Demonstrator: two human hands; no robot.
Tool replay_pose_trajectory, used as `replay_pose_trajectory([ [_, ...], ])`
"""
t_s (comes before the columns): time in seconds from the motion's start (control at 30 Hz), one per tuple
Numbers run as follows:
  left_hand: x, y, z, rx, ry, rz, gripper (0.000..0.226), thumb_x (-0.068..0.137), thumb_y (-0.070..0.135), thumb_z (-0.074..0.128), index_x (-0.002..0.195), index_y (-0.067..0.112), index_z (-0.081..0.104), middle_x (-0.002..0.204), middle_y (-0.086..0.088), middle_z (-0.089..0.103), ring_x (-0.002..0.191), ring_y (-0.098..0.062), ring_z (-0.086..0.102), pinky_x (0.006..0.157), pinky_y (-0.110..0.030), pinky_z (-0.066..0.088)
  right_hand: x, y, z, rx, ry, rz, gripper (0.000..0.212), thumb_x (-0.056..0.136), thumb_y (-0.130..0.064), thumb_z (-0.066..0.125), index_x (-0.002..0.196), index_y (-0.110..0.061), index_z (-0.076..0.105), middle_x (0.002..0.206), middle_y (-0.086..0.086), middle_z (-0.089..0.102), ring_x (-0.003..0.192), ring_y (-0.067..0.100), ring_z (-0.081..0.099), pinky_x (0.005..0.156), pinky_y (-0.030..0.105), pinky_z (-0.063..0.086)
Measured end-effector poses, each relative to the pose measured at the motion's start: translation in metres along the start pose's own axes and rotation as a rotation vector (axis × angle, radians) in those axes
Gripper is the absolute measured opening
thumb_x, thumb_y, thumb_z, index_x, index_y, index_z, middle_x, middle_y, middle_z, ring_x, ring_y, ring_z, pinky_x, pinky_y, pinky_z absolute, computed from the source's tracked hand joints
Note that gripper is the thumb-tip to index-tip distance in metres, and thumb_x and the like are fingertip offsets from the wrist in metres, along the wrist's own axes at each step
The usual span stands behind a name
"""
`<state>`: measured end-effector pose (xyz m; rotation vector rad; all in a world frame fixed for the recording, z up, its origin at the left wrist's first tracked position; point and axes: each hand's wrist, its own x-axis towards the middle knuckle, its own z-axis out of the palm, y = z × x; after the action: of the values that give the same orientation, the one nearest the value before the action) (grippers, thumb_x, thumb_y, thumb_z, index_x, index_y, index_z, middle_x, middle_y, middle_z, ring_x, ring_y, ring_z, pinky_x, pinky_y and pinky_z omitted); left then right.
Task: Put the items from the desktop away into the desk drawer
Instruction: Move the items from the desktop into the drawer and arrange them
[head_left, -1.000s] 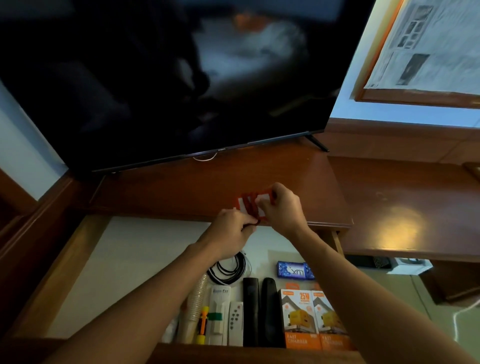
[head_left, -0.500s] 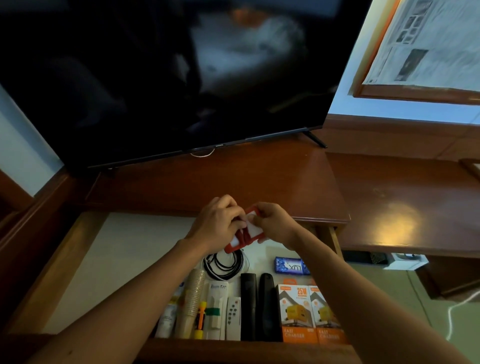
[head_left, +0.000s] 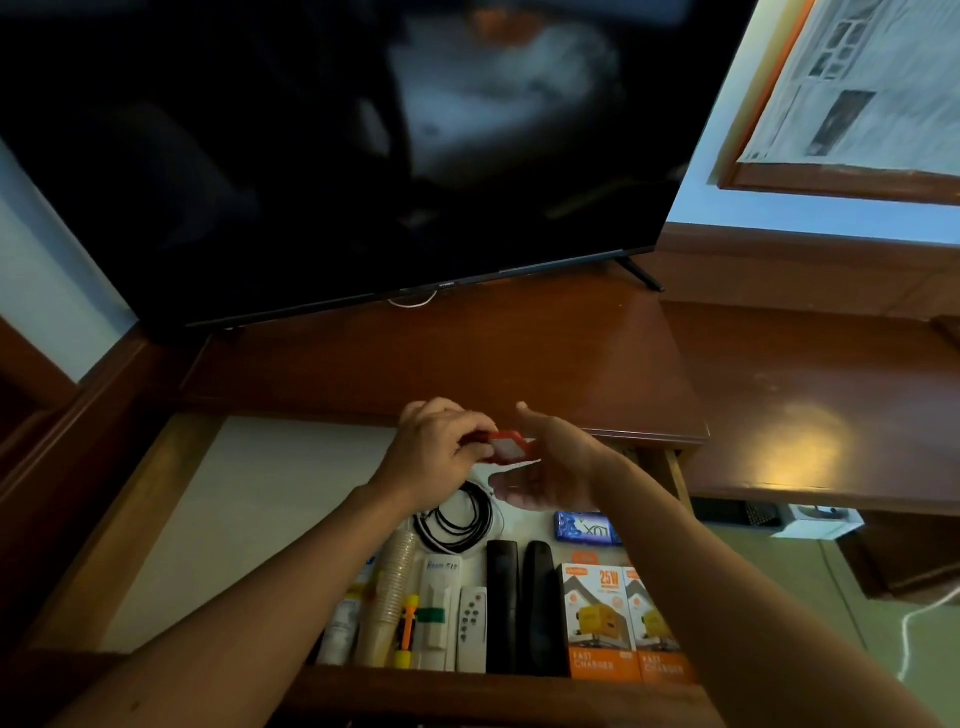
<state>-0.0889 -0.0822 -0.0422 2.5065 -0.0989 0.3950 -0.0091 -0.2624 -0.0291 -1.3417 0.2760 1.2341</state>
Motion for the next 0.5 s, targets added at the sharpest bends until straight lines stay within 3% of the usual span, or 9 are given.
replay_pose_trajectory([
  [0.1,-0.004,-0.003,0.008,0.100,0.047,0.211,0.014,0.079,0.031,0.075,0.093,0.029,0.076,0.089,0.016,0.071,0.102,-0.013,0.057,0.091,-0.042,0.035,0.004,0.000,-0.001,0.006,-0.006,0.025,0.052,0.095,-0.043,0.060,0.121,0.003,0.060,0.095,0.016,0.071,0.078,0.024,0.067,0.068,0.031,0.056],
  [0.2,-0.006,-0.009,0.013,0.141,0.088,0.302,0.015,0.077,0.028,0.080,0.091,0.030,0.077,0.090,0.016,0.073,0.106,-0.014,0.058,0.094,-0.041,0.035,0.007,0.000,-0.001,-0.001,0.064,-0.010,0.022,0.096,-0.020,0.060,0.110,-0.003,0.064,0.079,0.011,0.068,0.068,0.018,0.062,0.062,0.027,0.053],
  [0.3,-0.008,-0.009,0.016,0.171,0.095,0.372,0.017,0.078,0.026,0.081,0.094,0.030,0.077,0.094,0.017,0.073,0.109,-0.016,0.059,0.094,-0.045,0.037,0.006,-0.001,0.000,0.056,0.064,-0.039,0.017,0.097,-0.008,0.058,0.111,-0.002,0.065,0.084,0.011,0.069,0.070,0.017,0.064,0.060,0.026,0.056],
  [0.4,-0.008,-0.014,0.015,0.191,0.071,0.394,0.016,0.080,0.027,0.080,0.096,0.029,0.077,0.102,0.018,0.073,0.113,-0.017,0.059,0.094,-0.048,0.037,0.007,-0.004,0.005,0.078,0.094,-0.098,0.018,0.096,-0.002,0.057,0.114,0.000,0.060,0.094,0.014,0.070,0.081,0.022,0.068,0.068,0.030,0.058],
  [0.5,-0.013,-0.021,0.010,0.215,0.019,0.343,0.029,0.080,0.034,0.079,0.108,0.028,0.074,0.119,0.015,0.069,0.121,-0.017,0.053,0.096,-0.045,0.036,0.016,-0.003,0.007,0.045,0.205,-0.169,0.031,0.092,-0.002,0.065,0.121,0.002,0.056,0.109,0.018,0.068,0.093,0.027,0.069,0.069,0.035,0.058],
])
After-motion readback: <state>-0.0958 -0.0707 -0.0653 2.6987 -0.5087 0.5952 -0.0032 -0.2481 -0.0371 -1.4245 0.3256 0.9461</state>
